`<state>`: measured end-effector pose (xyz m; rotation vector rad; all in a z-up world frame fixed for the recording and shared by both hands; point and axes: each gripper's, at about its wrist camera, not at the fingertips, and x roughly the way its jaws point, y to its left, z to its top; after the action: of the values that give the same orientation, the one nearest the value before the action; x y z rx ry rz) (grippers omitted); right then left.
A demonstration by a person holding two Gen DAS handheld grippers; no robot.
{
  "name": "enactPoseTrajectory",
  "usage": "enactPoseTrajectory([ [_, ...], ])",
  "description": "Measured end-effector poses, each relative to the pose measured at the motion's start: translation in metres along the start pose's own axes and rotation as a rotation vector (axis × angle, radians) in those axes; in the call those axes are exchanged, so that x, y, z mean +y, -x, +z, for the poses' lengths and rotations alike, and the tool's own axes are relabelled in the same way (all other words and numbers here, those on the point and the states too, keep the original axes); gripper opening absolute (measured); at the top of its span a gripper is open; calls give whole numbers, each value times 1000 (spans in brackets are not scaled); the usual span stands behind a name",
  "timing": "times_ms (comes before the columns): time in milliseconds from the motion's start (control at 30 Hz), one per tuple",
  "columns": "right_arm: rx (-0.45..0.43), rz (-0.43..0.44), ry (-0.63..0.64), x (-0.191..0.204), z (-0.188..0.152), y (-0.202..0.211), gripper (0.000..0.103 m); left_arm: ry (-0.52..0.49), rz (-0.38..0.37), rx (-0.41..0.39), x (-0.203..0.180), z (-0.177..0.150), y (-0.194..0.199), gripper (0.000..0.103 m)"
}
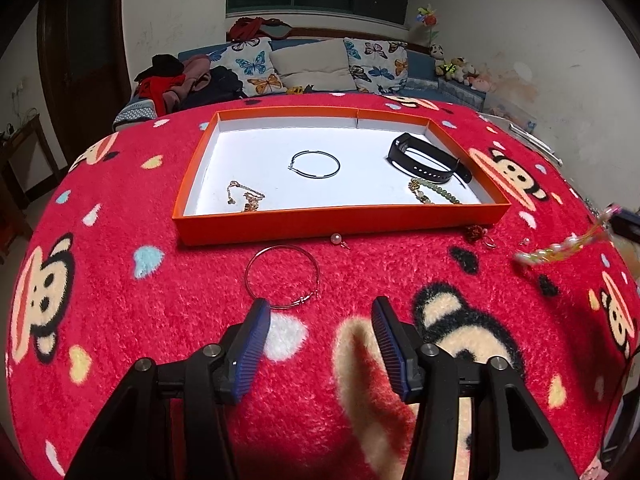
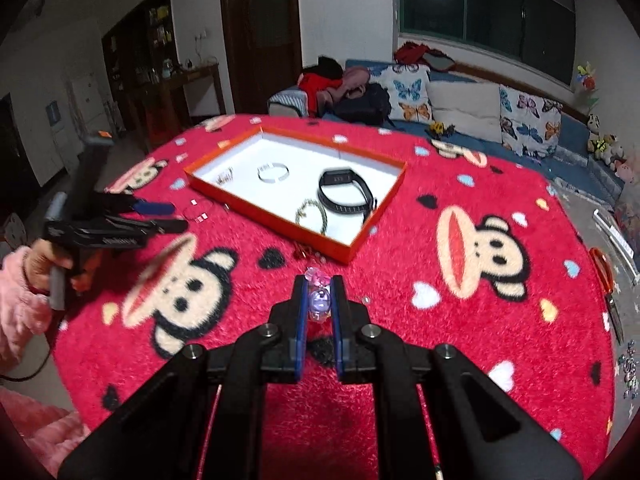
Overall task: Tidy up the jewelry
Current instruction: 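Grasp the second silver hoop earring with the left tool while the right tool holds the bracelet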
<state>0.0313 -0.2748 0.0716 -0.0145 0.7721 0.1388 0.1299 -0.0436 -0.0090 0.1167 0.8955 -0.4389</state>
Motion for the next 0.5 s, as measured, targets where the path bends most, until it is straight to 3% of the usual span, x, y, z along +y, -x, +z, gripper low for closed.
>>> enactPoseTrajectory([
  [200, -65, 22, 3, 4, 13, 19, 11, 11, 0, 6, 6, 3, -9, 59],
  [500, -73, 40, 7, 8, 13, 20, 12, 6, 36, 29, 15, 13, -33, 59],
])
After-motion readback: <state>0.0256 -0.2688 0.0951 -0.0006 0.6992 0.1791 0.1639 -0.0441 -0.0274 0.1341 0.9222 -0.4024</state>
